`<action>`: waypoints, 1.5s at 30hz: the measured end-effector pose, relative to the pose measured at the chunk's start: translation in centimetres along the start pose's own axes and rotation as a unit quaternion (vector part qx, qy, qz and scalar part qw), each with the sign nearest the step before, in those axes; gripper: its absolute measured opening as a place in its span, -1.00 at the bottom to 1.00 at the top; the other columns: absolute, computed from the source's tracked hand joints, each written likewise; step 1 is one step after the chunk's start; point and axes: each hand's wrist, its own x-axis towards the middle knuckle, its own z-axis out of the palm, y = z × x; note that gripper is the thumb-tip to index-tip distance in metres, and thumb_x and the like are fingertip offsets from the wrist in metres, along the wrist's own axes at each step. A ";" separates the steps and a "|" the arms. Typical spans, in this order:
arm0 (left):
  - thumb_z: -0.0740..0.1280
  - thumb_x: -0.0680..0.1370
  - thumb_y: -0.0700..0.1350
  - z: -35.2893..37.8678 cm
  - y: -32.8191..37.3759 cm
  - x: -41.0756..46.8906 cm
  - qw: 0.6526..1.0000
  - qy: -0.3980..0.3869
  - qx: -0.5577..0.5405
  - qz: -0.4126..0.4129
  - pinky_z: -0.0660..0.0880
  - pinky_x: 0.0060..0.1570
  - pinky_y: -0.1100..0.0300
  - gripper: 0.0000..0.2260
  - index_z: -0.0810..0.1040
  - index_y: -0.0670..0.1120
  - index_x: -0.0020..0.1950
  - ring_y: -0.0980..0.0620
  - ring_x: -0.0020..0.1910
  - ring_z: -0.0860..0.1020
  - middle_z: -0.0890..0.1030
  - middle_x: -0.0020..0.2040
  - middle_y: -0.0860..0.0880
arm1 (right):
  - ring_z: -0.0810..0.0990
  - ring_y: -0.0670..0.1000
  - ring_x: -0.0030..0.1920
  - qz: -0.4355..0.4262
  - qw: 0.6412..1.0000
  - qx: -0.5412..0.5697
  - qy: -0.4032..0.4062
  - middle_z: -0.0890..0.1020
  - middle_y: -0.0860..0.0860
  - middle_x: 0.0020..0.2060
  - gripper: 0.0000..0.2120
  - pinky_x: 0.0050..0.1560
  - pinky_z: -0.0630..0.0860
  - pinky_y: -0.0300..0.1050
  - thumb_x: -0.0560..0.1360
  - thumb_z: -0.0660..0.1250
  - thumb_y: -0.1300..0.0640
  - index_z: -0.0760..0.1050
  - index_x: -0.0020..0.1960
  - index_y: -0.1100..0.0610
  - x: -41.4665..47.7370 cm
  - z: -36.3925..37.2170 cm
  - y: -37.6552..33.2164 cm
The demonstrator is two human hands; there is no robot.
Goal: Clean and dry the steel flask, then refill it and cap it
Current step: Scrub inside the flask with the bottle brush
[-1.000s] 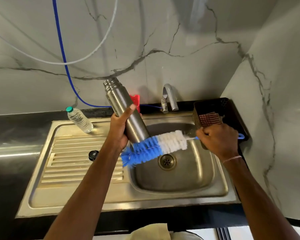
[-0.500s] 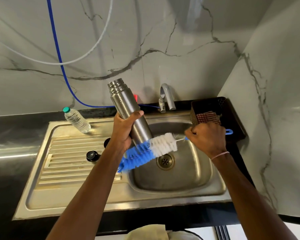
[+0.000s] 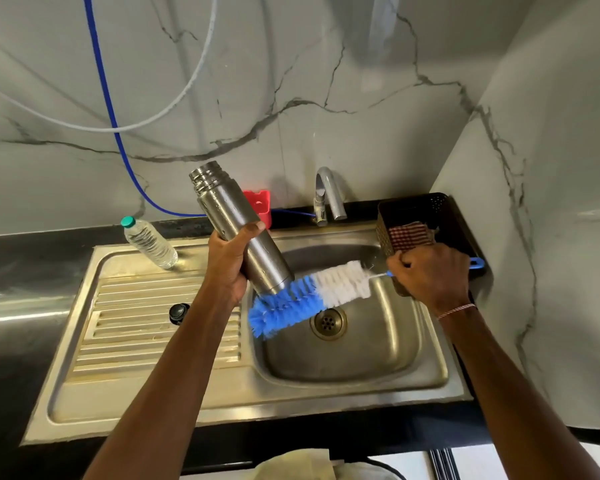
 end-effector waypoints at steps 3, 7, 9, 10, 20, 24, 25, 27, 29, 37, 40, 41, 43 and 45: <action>0.62 0.23 -0.10 0.3 -0.3 -0.3 1.000 -0.006 -0.010 -0.012 0.65 -0.02 0.00 -0.41 0.55 -0.04 0.22 0.01 -0.07 0.68 0.66 -0.08 -0.03 | 0.33 0.06 -0.56 0.003 1.000 -0.013 0.019 0.35 -0.01 -0.61 -0.53 -0.43 0.25 -0.24 0.50 0.24 -0.09 0.53 -0.48 0.14 0.0 0.1 -0.8; 0.59 0.28 -0.12 1.1 -1.2 -0.8 1.000 -0.008 0.013 -0.023 0.65 0.06 -0.06 -0.31 0.47 -0.11 0.38 -0.03 0.00 0.67 0.64 0.02 -0.09 | 0.22 0.04 -0.59 -0.004 0.999 -0.038 0.035 0.36 0.02 -0.65 -0.62 -0.39 0.09 -0.27 0.43 0.43 0.03 0.54 -0.52 0.15 -0.2 0.5 -3.1; 0.61 0.25 -0.12 0.6 -0.8 -0.5 1.000 0.000 0.014 -0.009 0.65 0.03 -0.02 -0.33 0.50 -0.10 0.33 -0.03 -0.01 0.67 0.65 0.00 -0.07 | 0.31 0.10 -0.61 0.003 0.999 -0.018 0.041 0.40 0.06 -0.64 -0.59 -0.39 0.14 -0.25 0.44 0.35 -0.01 0.52 -0.51 0.16 -0.6 0.4 -1.6; 0.62 0.22 -0.10 0.1 -0.5 -0.2 1.000 0.005 0.013 -0.001 0.65 0.02 0.00 -0.33 0.51 -0.08 0.30 -0.02 -0.02 0.67 0.65 -0.02 -0.06 | 0.34 0.12 -0.59 0.015 0.999 -0.006 0.041 0.41 0.06 -0.63 -0.56 -0.40 0.17 -0.23 0.46 0.28 -0.04 0.51 -0.51 0.16 -0.8 0.4 -0.6; 0.60 0.26 -0.14 0.9 -1.3 -0.2 0.999 0.029 0.019 0.000 0.63 0.11 -0.09 -0.28 0.46 -0.13 0.40 -0.06 0.03 0.68 0.65 0.04 -0.08 | 0.26 0.03 -0.55 0.039 0.999 0.009 0.003 0.40 0.02 -0.62 -0.56 -0.40 0.15 -0.27 0.43 0.28 -0.11 0.57 -0.48 0.15 -1.1 1.1 -1.9; 0.60 0.25 -0.14 0.5 -1.3 -0.3 0.999 0.042 0.016 0.005 0.64 0.12 -0.09 -0.27 0.47 -0.15 0.39 -0.03 0.00 0.68 0.65 0.02 -0.07 | 0.40 0.12 -0.54 0.060 0.998 0.019 -0.004 0.46 0.06 -0.60 -0.54 -0.36 0.24 -0.20 0.45 0.25 -0.14 0.59 -0.46 0.14 -1.1 1.1 -0.9; 0.60 0.25 -0.14 0.9 -1.6 -0.5 0.999 0.037 0.019 0.000 0.64 0.12 -0.10 -0.27 0.46 -0.15 0.39 -0.04 0.00 0.68 0.65 0.02 -0.08 | 0.42 0.13 -0.55 0.050 0.999 0.012 -0.012 0.47 0.07 -0.59 -0.58 -0.36 0.24 -0.21 0.45 0.33 -0.11 0.60 -0.44 0.14 -1.1 1.1 -1.8; 0.60 0.26 -0.15 1.6 -2.0 -0.9 0.999 0.021 0.028 -0.006 0.64 0.11 -0.09 -0.29 0.46 -0.14 0.38 -0.04 -0.01 0.68 0.65 0.03 -0.09 | 0.40 0.11 -0.55 0.039 0.999 -0.011 -0.030 0.48 0.06 -0.58 -0.63 -0.37 0.21 -0.22 0.45 0.42 -0.08 0.62 -0.42 0.14 -1.3 1.4 -3.4; 0.60 0.26 -0.15 1.5 -2.0 -0.8 0.999 0.024 0.032 -0.003 0.64 0.10 -0.08 -0.29 0.46 -0.14 0.38 -0.04 0.00 0.68 0.65 0.04 -0.08 | 0.30 0.05 -0.56 0.035 0.999 -0.009 -0.030 0.46 0.04 -0.60 -0.62 -0.38 0.18 -0.23 0.45 0.42 -0.06 0.61 -0.44 0.14 -1.4 1.1 -3.3; 0.58 0.25 -0.15 1.5 -2.2 -1.2 0.998 0.015 0.067 0.007 0.65 -0.08 0.10 -0.27 0.45 -0.16 0.39 -0.03 -0.03 0.68 0.63 0.06 -0.13 | 0.31 0.05 -0.55 0.053 0.998 0.003 -0.037 0.44 0.02 -0.60 -0.65 -0.38 0.25 -0.22 0.44 0.44 -0.04 0.61 -0.44 0.12 -1.3 1.0 -3.2; 0.58 0.26 -0.15 0.8 -1.8 -0.9 0.999 0.028 0.040 -0.007 0.65 0.04 -0.05 -0.27 0.44 -0.15 0.40 -0.06 0.00 0.67 0.63 0.06 -0.12 | 0.39 0.10 -0.55 0.063 0.997 0.004 -0.041 0.46 0.04 -0.59 -0.60 -0.38 0.27 -0.20 0.46 0.34 -0.10 0.61 -0.43 0.14 -1.7 1.4 -2.1; 0.58 0.26 -0.15 0.3 -1.6 -0.7 0.999 0.034 0.032 -0.008 0.64 0.08 -0.08 -0.28 0.45 -0.15 0.40 -0.06 0.00 0.67 0.63 0.05 -0.11 | 0.42 0.14 -0.54 0.075 0.997 0.011 -0.027 0.47 0.06 -0.59 -0.56 -0.38 0.28 -0.20 0.45 0.27 -0.13 0.60 -0.43 0.15 -1.8 1.3 -1.3; 0.59 0.26 -0.14 -0.1 -1.4 -0.6 0.999 0.035 0.033 -0.003 0.64 0.07 -0.09 -0.28 0.46 -0.16 0.39 -0.06 -0.01 0.67 0.63 0.02 -0.10 | 0.42 0.15 -0.54 0.094 0.995 0.020 -0.001 0.48 0.07 -0.59 -0.51 -0.38 0.27 -0.20 0.42 0.17 -0.17 0.59 -0.45 0.15 -1.9 1.0 -0.7; 0.60 0.24 -0.13 0.6 -1.8 -1.2 0.999 0.023 0.039 -0.005 0.65 0.02 -0.05 -0.27 0.47 -0.16 0.37 -0.05 -0.04 0.68 0.64 0.01 -0.11 | 0.35 0.10 -0.55 0.081 0.997 0.012 -0.015 0.44 0.04 -0.60 -0.53 -0.39 0.24 -0.21 0.43 0.21 -0.15 0.59 -0.45 0.15 -1.7 1.1 -1.9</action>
